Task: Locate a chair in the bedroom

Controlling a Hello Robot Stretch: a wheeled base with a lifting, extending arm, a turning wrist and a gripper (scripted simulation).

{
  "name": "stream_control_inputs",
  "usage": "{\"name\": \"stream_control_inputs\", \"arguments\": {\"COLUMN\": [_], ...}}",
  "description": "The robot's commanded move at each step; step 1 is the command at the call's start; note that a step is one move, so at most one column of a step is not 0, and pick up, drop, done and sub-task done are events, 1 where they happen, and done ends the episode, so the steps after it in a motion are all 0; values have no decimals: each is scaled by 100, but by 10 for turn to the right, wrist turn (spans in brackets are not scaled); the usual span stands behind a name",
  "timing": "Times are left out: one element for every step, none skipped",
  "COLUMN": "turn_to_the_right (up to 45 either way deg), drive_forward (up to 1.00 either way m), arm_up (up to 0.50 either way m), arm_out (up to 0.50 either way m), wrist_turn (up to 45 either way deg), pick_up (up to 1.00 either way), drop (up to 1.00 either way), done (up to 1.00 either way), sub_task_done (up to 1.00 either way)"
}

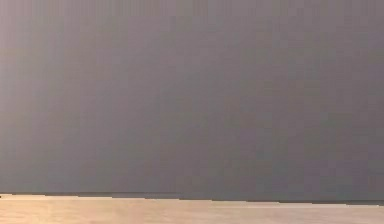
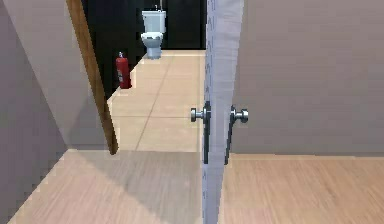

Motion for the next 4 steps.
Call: {"name": "stream_control_inputs", "arguments": {"turn_to_the_right": [60, 0, 450, 0], "drive_forward": [0, 15, 0, 95], "arm_up": [0, 0, 0, 0], "arm_out": [0, 0, 0, 0], "wrist_turn": [0, 0, 0, 0], "pick_up": [0, 0, 0, 0], "drop": [0, 0, 0, 0], "done": [0, 0, 0, 0], "sub_task_done": [0, 0, 0, 0]}}
